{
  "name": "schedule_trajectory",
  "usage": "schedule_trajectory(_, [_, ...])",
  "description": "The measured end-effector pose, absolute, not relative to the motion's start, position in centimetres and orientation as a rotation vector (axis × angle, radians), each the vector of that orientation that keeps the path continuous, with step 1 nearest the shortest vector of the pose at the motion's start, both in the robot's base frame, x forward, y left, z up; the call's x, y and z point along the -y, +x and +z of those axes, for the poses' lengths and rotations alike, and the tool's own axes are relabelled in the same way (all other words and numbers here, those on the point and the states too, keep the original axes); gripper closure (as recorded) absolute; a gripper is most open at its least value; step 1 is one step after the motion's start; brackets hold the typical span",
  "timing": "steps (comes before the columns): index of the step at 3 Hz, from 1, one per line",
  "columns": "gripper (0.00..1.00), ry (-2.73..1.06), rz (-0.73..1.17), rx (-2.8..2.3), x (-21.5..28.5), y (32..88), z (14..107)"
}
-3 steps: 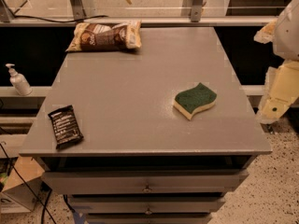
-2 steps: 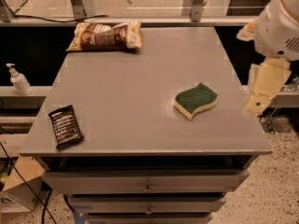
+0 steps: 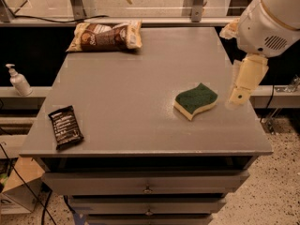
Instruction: Move brown chip bag near rxbar chocolate
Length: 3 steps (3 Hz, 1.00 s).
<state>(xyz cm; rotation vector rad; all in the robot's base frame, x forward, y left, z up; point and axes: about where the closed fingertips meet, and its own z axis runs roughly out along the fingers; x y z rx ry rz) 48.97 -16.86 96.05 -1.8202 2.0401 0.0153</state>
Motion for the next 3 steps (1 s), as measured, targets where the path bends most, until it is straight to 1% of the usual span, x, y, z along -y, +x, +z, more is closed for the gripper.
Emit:
schedule_trajectory(1, [0.00, -1.776, 0.035, -2.083, 17.4, 48.9, 95.7])
schedule_trajectory(2, [0.00, -1.725, 0.082, -2.042, 16.5, 50.5, 95.4])
schedule_trajectory(3, [0.00, -1.686, 0.110, -1.926, 14.2, 53.4, 95.2])
